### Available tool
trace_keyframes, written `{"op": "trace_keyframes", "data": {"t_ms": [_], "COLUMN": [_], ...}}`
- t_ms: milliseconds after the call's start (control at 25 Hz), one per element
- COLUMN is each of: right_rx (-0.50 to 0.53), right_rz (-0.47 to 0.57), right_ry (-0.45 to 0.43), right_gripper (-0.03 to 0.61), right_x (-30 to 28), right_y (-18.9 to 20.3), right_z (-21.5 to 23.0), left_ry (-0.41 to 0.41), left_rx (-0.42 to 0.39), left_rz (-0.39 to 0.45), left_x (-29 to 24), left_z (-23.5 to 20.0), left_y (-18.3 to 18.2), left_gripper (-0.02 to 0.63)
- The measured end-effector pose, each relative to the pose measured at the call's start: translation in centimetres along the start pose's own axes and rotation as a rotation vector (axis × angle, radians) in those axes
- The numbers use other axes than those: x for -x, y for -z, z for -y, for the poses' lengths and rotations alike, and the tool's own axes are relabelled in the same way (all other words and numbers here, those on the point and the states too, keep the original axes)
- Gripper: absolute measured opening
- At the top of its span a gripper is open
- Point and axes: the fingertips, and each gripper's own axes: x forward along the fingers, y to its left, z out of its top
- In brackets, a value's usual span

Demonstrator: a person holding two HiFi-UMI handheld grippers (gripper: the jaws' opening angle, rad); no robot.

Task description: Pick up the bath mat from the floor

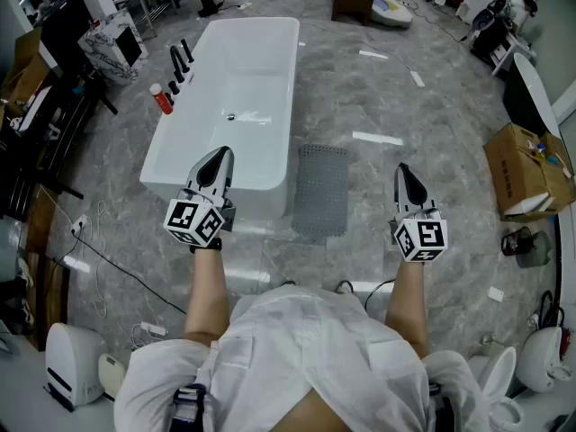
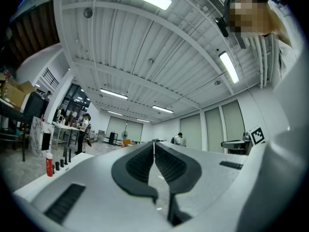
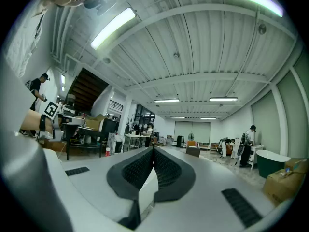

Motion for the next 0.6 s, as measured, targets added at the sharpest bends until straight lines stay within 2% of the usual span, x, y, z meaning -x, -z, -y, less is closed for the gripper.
{"op": "trace_keyframes", "data": {"t_ms": [600], "right_rx": [0.001], "right_rz": [0.01], "right_ry": [-0.011], "right_gripper": [0.026], "right_x": [0.8], "right_y": [-0.2], "right_z": [0.1], "left_ry": [0.021], "left_rx": [0.002], "left_rz": [-0.003], "left_x": [0.3], "left_z": [1.5], "left_y": [-0.2], "left_gripper": [0.017]}}
